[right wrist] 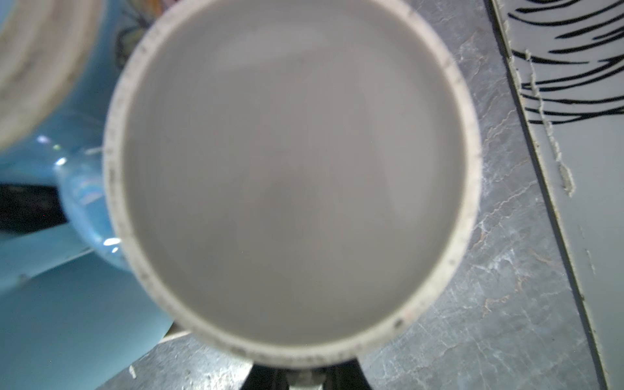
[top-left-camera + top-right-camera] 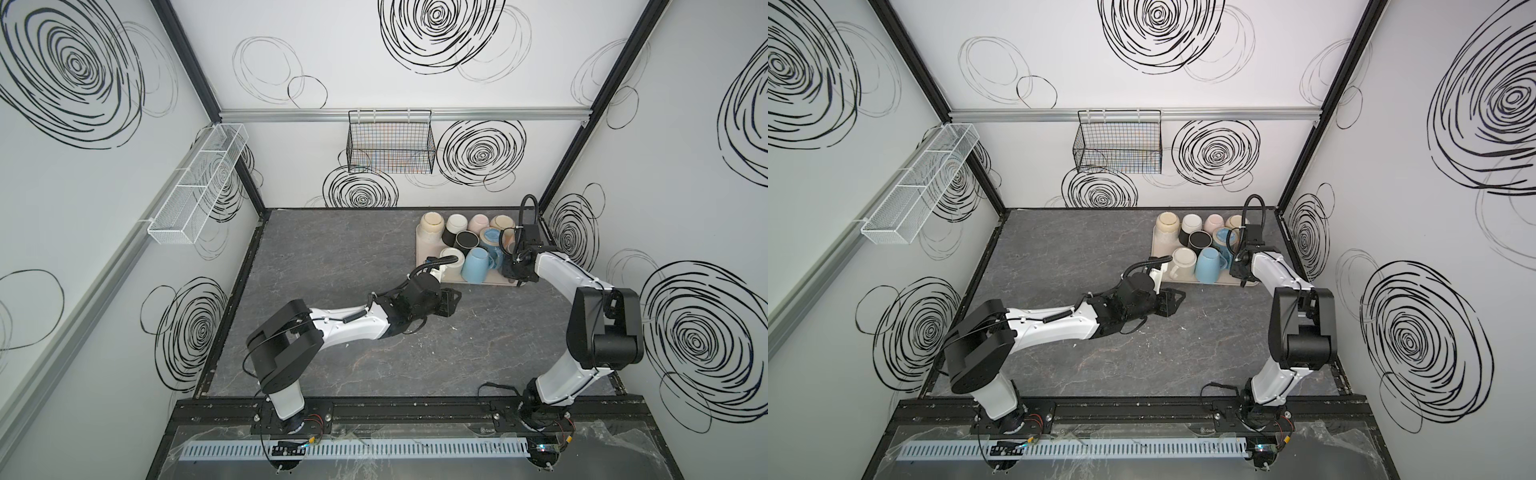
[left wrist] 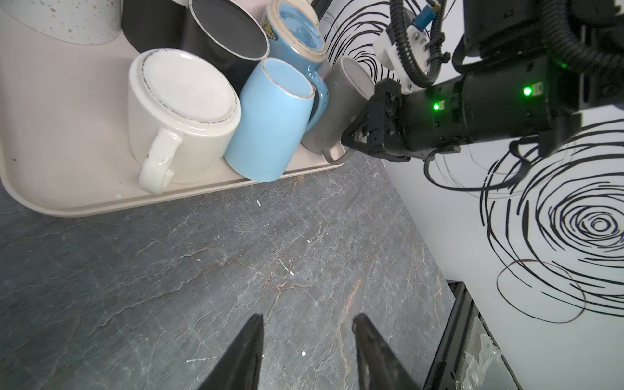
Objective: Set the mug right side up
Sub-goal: 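Grasp the grey mug rim with the right gripper while the left gripper moves inward, then lift the grey mug toward the left gripper while the left gripper approaches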
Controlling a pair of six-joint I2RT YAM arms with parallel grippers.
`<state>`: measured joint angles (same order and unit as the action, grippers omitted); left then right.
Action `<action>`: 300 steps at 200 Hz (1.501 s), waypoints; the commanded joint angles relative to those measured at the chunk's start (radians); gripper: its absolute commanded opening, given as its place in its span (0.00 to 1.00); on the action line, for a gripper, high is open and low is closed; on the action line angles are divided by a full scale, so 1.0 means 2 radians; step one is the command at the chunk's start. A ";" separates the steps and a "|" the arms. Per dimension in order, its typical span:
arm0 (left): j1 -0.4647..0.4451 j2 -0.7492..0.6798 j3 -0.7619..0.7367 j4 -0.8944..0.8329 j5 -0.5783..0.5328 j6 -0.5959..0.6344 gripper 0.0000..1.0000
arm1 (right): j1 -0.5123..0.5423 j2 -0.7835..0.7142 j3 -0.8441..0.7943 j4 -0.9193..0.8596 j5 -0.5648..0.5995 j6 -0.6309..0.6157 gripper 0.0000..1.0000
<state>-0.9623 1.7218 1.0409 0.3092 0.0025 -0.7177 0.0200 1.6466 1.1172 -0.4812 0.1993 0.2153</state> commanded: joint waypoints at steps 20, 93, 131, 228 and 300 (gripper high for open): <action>0.002 -0.017 -0.014 0.043 0.007 0.015 0.47 | 0.010 -0.116 -0.061 0.063 -0.023 0.011 0.00; 0.012 -0.024 -0.050 0.150 0.020 -0.010 0.46 | 0.011 -0.252 -0.145 0.138 -0.081 0.027 0.00; 0.020 -0.056 -0.080 0.186 0.015 -0.003 0.47 | 0.018 -0.311 -0.152 0.164 -0.124 0.033 0.00; 0.092 -0.191 -0.196 0.253 0.045 -0.018 0.67 | 0.189 -0.273 -0.120 0.323 -0.257 0.110 0.00; 0.161 -0.196 -0.254 0.356 0.124 -0.128 0.65 | 0.242 -0.197 -0.107 0.483 -0.381 0.202 0.00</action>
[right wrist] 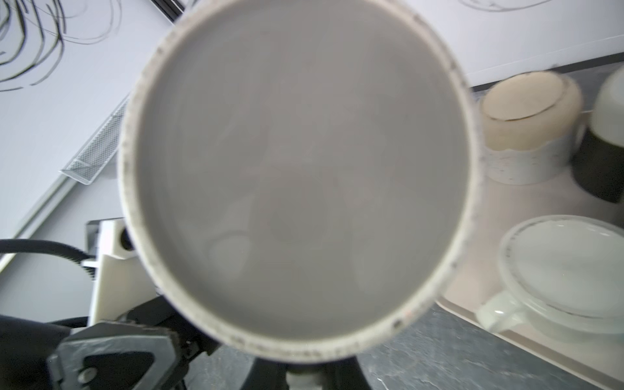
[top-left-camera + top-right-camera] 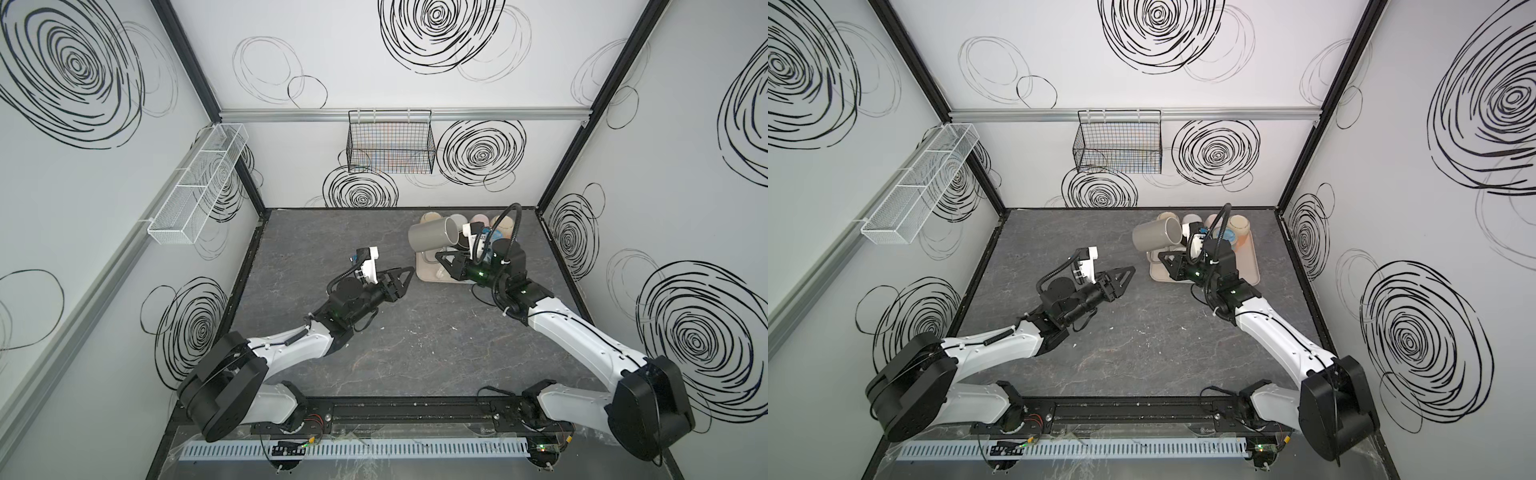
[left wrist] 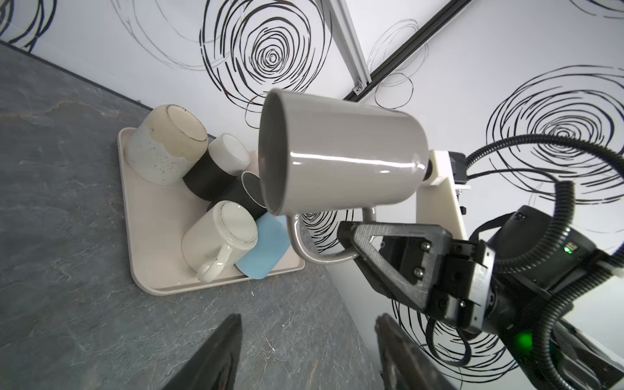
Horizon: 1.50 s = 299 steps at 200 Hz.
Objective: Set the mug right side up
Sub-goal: 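Lift the grey mug toward the left gripper while the left gripper approaches, then grasp the grey mug handle with the left gripper while the right gripper releases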
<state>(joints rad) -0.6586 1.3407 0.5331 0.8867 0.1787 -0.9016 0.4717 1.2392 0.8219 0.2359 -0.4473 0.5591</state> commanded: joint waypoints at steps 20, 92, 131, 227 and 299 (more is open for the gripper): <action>0.016 -0.003 -0.007 0.090 0.034 -0.048 0.64 | 0.032 0.022 0.048 0.147 -0.080 0.037 0.00; 0.050 0.023 -0.029 0.199 0.052 -0.111 0.51 | 0.060 0.066 0.063 0.206 -0.134 0.090 0.00; 0.063 0.033 -0.049 0.282 0.065 -0.139 0.42 | 0.062 0.089 0.069 0.224 -0.155 0.121 0.00; 0.086 0.022 -0.057 0.334 0.094 -0.169 0.00 | 0.073 0.100 0.082 0.153 -0.147 0.088 0.02; 0.113 -0.046 -0.009 0.057 0.085 -0.047 0.00 | 0.059 0.095 0.103 -0.001 -0.044 0.022 0.48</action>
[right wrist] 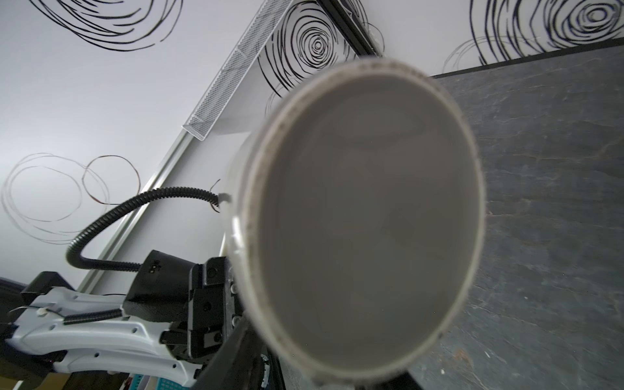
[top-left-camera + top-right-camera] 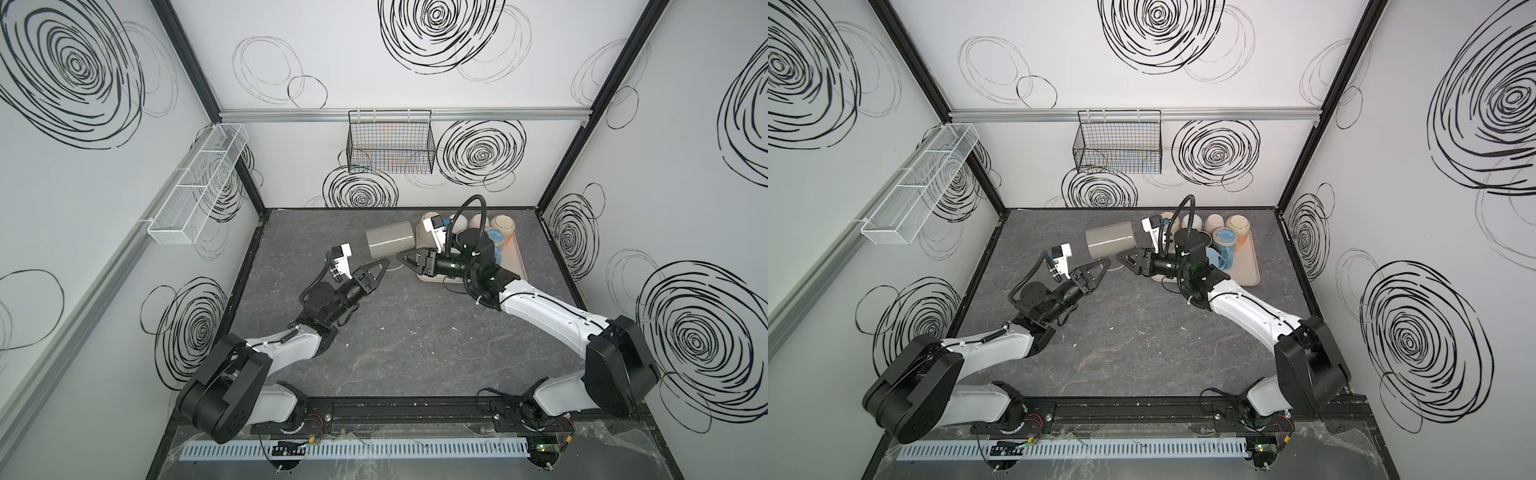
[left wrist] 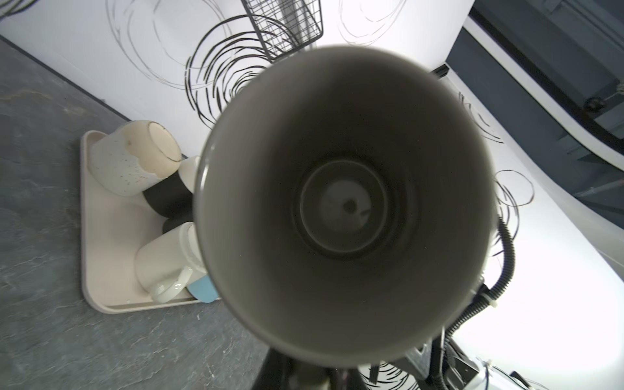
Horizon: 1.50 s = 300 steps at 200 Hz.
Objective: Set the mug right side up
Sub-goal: 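Grasp the grey mug handle with the left gripper while the right gripper releases, then set the grey mug upright with the left gripper while the right gripper reaches out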
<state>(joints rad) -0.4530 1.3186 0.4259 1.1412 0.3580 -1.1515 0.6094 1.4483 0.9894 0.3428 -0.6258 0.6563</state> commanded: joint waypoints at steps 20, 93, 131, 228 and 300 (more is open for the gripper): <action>0.014 -0.040 0.066 -0.147 -0.022 0.124 0.00 | -0.021 0.000 0.022 -0.081 0.057 -0.024 0.49; 0.108 0.028 0.177 -0.298 -0.003 0.210 0.00 | -0.079 0.006 0.023 -0.174 0.081 -0.048 0.50; 0.156 0.100 0.292 -0.451 -0.030 0.296 0.00 | -0.115 -0.004 0.024 -0.244 0.138 -0.080 0.50; 0.204 0.314 0.624 -0.784 -0.230 0.515 0.00 | -0.098 0.029 0.035 -0.315 0.192 -0.107 0.54; 0.222 0.486 0.851 -0.913 -0.287 0.528 0.00 | -0.098 0.076 0.071 -0.379 0.223 -0.092 0.59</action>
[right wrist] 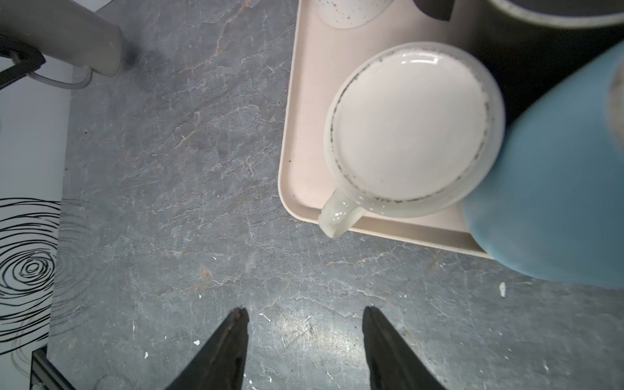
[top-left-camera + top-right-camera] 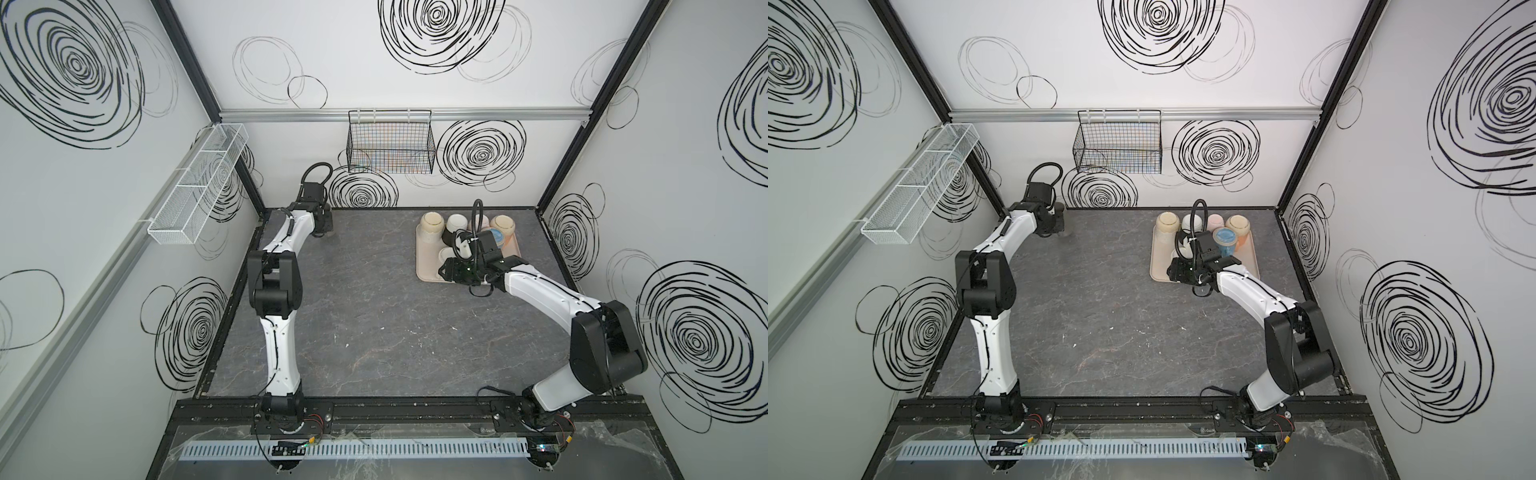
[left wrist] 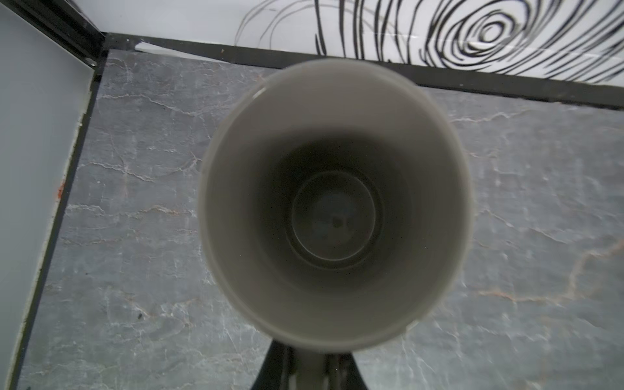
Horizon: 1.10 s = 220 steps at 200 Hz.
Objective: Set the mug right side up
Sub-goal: 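Set the grey mug upright with the left gripper while the right gripper reaches out, then grasp the upside-down white mug with the right gripper while the left gripper withdraws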
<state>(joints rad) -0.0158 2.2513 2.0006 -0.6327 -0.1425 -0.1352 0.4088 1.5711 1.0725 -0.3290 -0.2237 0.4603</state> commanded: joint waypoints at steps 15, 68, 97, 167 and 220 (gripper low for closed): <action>0.005 0.031 0.078 -0.036 -0.046 0.019 0.00 | 0.004 0.020 0.033 -0.050 0.033 0.006 0.59; 0.009 0.035 0.080 -0.041 -0.040 0.017 0.32 | 0.009 0.039 0.049 -0.064 0.058 0.012 0.61; 0.014 0.015 0.076 -0.045 -0.024 0.018 0.45 | 0.017 0.046 0.052 -0.063 0.063 0.022 0.62; -0.004 -0.124 -0.063 0.009 0.006 0.001 0.53 | 0.036 0.063 0.075 -0.072 0.099 0.053 0.63; -0.104 -0.215 -0.240 0.129 0.057 -0.056 0.53 | 0.050 0.134 0.149 -0.122 0.148 0.070 0.65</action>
<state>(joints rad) -0.1165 1.8465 1.6360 -0.5232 -0.1120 -0.1772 0.4908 1.7786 1.2949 -0.4858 -0.0093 0.5682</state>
